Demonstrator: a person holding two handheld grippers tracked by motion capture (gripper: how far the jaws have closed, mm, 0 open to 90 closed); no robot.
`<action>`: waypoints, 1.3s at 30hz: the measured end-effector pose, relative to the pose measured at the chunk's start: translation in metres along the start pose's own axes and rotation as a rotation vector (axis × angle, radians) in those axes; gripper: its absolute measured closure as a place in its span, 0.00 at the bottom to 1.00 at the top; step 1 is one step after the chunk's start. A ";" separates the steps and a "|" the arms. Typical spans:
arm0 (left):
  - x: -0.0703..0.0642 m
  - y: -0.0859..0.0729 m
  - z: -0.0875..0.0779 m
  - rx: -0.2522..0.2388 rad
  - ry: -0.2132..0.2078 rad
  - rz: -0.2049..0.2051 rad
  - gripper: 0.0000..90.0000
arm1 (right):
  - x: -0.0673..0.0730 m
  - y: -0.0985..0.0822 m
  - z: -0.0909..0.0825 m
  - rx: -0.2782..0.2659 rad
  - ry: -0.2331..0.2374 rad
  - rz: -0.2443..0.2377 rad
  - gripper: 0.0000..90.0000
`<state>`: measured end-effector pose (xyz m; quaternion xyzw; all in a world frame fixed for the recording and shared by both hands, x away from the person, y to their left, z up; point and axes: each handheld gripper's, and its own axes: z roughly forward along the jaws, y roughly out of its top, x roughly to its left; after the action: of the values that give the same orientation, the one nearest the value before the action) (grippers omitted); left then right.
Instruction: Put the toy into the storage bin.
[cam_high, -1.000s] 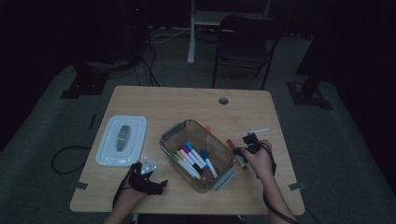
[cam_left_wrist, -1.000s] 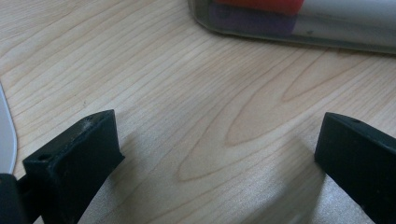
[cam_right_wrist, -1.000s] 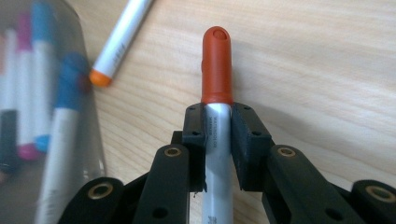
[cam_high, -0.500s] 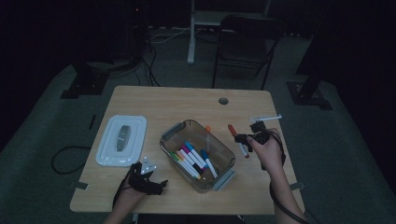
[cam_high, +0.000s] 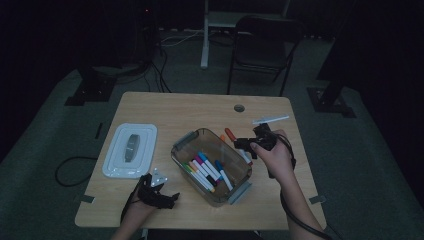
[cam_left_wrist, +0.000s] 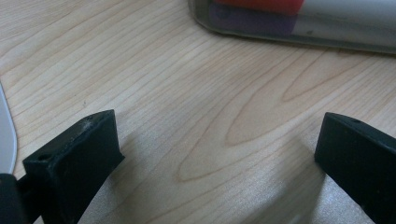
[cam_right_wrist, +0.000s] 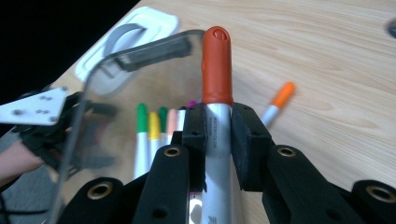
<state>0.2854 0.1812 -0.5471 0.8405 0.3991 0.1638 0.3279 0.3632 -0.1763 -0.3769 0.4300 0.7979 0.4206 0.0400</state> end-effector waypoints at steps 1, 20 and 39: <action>0.000 0.000 0.000 0.000 0.000 0.001 0.01 | 0.004 0.001 0.001 -0.005 0.016 -0.001 0.85; 0.000 0.000 0.000 -0.001 0.000 -0.001 0.01 | 0.063 0.011 0.068 0.146 0.137 -0.117 0.85; 0.000 0.000 0.000 -0.001 0.000 0.000 0.01 | 0.081 -0.009 0.144 0.368 0.117 -0.122 0.85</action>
<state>0.2854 0.1813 -0.5471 0.8404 0.3989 0.1638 0.3283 0.3671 -0.0286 -0.4518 0.3557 0.8868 0.2888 -0.0602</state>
